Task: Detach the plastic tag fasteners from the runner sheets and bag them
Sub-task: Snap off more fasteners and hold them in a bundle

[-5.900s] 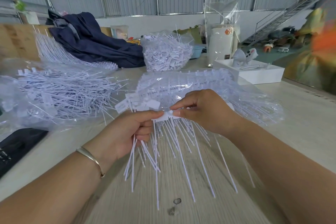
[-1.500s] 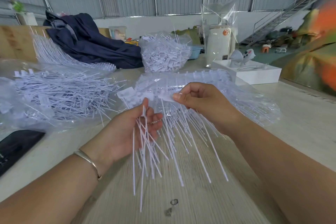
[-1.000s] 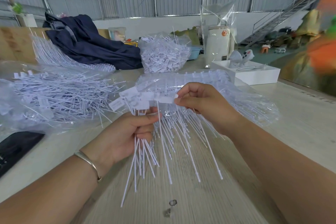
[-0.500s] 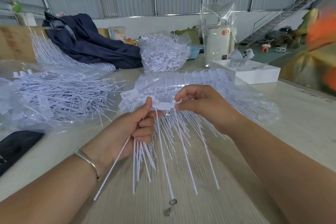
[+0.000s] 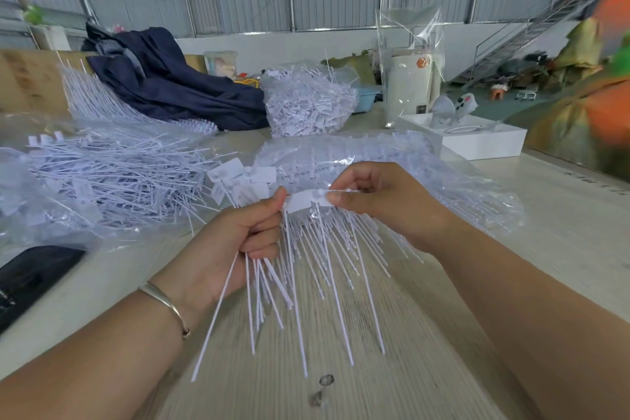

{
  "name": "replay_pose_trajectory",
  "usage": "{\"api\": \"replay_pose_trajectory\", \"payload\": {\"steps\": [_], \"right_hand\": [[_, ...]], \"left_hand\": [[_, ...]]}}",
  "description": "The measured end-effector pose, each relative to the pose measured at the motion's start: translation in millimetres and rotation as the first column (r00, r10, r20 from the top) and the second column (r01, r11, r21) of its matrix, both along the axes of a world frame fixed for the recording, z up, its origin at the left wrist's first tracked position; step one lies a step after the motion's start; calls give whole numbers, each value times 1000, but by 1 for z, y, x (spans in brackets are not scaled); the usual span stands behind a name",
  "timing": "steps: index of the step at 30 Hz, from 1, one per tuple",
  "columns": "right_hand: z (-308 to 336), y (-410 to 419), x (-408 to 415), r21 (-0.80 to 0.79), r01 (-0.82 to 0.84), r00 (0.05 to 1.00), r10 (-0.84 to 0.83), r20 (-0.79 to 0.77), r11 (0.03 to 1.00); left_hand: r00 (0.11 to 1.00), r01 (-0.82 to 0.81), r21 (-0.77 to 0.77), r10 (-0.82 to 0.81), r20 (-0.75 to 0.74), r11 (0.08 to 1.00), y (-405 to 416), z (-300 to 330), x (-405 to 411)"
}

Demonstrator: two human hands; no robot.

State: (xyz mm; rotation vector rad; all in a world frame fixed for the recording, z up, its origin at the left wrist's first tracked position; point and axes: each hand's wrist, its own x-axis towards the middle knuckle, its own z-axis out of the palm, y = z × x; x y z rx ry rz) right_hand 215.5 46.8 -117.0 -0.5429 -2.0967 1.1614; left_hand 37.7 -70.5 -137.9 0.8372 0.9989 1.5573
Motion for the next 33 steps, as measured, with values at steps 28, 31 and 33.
{"api": "replay_pose_trajectory", "payload": {"steps": [28,31,33], "right_hand": [[1,-2,-6,-55,-36,995,30,-97,998],[0,-4,-6,-13,-54,998,53,-26,998],[-1,-7,-8,38,-70,997,68,46,997]], "left_hand": [[992,123,-122,-122,21,985,13,-5,3],[991,118,-136,-125,-47,984,15,-8,3],[982,90,-175,-116,-147,980,14,-11,2]]}}
